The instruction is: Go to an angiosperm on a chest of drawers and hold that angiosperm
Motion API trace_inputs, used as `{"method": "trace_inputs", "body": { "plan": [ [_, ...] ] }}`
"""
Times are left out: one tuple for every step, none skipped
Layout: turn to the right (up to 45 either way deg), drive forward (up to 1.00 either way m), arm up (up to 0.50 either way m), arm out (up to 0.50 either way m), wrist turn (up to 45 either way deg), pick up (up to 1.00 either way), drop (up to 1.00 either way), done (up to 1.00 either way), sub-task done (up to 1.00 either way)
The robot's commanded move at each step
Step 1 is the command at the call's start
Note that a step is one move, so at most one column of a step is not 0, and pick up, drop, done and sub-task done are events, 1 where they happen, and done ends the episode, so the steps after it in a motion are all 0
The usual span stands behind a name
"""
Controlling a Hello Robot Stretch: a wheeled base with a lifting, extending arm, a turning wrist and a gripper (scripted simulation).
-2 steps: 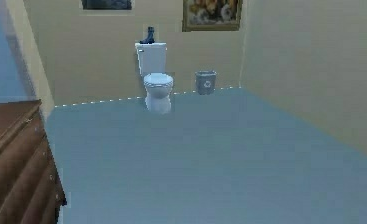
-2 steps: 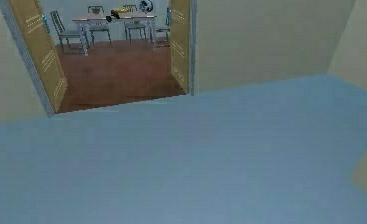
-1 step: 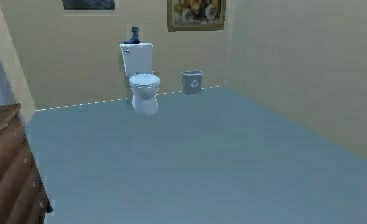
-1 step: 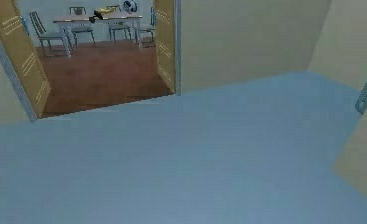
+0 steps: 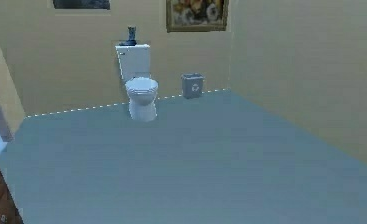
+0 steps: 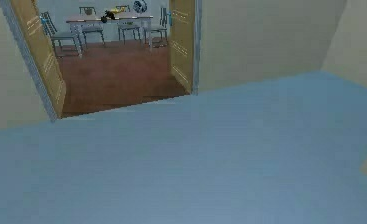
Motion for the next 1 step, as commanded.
{"method": "trace_inputs", "body": {
  "plan": [
    [-21.0, 0.00, 0.00, 0.00, 0.0, 0.00, 0.00, 0.00, 0.00]
  ]
}}
